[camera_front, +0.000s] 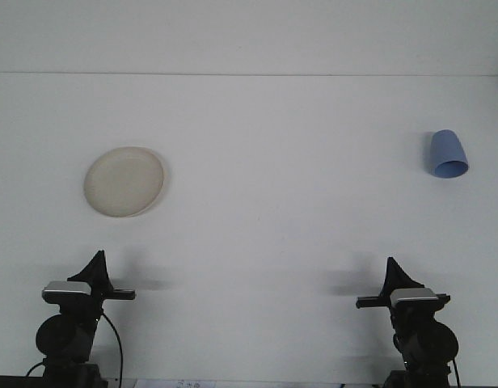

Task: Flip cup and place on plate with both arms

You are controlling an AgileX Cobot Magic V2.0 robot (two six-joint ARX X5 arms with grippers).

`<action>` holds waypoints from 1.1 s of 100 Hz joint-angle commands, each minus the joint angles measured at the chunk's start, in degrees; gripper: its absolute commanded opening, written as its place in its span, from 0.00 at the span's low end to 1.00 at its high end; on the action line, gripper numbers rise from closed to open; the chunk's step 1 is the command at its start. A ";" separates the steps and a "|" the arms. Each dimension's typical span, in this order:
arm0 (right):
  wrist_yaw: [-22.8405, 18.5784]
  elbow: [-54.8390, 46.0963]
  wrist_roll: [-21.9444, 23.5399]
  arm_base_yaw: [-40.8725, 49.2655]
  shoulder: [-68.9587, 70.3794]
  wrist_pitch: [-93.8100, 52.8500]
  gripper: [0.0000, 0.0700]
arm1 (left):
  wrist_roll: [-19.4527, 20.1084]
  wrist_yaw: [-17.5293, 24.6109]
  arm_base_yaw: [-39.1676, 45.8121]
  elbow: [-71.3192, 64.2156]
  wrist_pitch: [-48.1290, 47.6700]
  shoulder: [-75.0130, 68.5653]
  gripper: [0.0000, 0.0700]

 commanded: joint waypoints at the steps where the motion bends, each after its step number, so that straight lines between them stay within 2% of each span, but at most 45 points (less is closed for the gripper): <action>1: 0.04 -0.11 0.59 0.07 0.00 0.66 0.01 | 0.87 -0.24 0.02 -1.09 0.72 -0.13 0.02; 78: 0.00 -0.11 0.70 0.07 0.00 0.68 0.01 | 0.85 -0.26 0.02 -1.11 0.72 -0.13 0.02; 86: -0.90 -0.11 3.93 0.07 0.00 1.07 0.01 | 0.85 -0.26 0.02 -1.11 0.72 -0.13 0.02; 97: -4.00 -0.11 12.28 0.07 0.00 1.92 0.01 | 0.85 -0.26 0.02 -1.09 0.72 -0.13 0.02; 110: -4.83 -0.11 16.50 0.07 0.00 3.52 0.01 | 0.85 -0.26 0.02 -1.11 0.72 -0.13 0.02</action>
